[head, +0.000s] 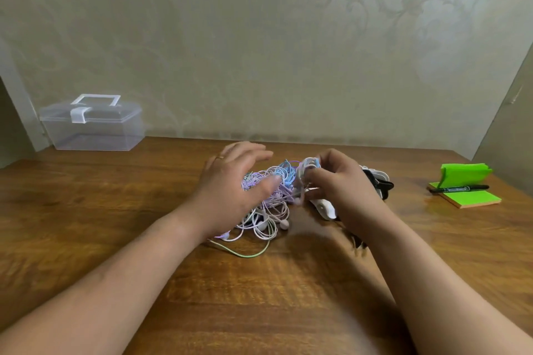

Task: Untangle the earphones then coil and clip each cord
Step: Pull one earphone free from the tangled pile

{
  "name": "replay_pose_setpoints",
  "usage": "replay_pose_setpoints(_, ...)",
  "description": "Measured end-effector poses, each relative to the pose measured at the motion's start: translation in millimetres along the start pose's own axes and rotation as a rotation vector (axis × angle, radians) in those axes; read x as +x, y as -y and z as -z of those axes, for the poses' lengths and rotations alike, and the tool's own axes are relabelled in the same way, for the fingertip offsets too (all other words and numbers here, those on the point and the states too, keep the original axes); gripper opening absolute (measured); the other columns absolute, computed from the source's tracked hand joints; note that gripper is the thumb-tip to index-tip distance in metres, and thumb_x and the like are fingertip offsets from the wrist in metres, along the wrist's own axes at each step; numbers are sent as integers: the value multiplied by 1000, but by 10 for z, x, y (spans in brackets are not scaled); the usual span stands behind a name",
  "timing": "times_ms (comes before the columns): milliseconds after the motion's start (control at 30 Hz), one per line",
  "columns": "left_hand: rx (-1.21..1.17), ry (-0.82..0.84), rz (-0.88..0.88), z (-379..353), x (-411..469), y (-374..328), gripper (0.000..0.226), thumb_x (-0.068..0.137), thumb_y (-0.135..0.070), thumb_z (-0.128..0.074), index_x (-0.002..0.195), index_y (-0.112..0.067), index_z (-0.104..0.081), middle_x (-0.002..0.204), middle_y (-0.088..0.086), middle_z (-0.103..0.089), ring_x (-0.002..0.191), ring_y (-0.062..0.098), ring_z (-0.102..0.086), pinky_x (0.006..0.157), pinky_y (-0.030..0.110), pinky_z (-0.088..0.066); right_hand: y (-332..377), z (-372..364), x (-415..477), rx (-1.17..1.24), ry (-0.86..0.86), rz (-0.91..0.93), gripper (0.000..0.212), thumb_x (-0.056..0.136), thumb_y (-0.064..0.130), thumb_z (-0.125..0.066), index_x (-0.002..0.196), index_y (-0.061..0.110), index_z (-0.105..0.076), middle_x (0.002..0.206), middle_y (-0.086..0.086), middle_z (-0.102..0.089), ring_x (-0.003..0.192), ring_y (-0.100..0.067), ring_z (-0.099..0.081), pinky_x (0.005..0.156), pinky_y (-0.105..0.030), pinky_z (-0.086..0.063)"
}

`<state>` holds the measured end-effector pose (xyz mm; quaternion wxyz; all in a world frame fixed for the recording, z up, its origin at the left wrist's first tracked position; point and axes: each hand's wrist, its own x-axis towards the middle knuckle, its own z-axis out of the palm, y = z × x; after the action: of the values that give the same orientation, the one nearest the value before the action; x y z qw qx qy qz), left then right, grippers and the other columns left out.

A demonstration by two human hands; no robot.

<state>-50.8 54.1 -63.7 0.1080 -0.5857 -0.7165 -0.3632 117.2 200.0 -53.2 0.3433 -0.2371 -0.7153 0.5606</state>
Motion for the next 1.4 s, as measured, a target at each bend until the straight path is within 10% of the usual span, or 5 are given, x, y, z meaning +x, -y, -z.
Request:
replay_pose_setpoints(433,159,128,-4,-102,40,198,48,92,-69,-35,83,-31,-61,78,-14,-58,82,6,-53,99,41,-38,129,89,134,662,-224,28,24,107,5,-39,103,11,-62,77,-9,-69,69,-29,-71,60,-36,-60)
replay_pose_setpoints(633,199,152,41,-57,-11,217,48,88,-60,-37,124,-38,-58,130,-18,-52,127,7,-43,116,42,-27,210,183,94,603,-272,62,13,107,17,-41,105,11,-52,66,-3,-44,48,-14,-34,42,-21,-25)
replay_pose_setpoints(900,-618,116,228,-42,12,-536,74,74,-85,-64,127,-33,-60,109,-8,-73,102,10,-71,88,38,-55,268,-154,-210,-215,9,328,17,106,23,-56,91,20,-62,76,-3,-67,64,-14,-57,57,-35,-45)
replay_pose_setpoints(1133,-1067,-42,312,76,4,-470,11,102,-17,-59,99,-9,-66,83,9,-71,73,17,-66,63,24,-52,345,4,-178,233,400,30,33,94,19,-71,120,3,-61,63,-13,-33,53,-13,-18,44,-22,-17)
replay_pose_setpoints(1400,-1267,64,421,212,-19,-276,23,82,-14,-67,103,-11,-60,82,2,-69,74,10,-66,64,27,-61,321,86,-65,355,272,-26,38,100,27,-59,64,22,-49,63,1,-16,50,-11,-13,40,-20,-16)
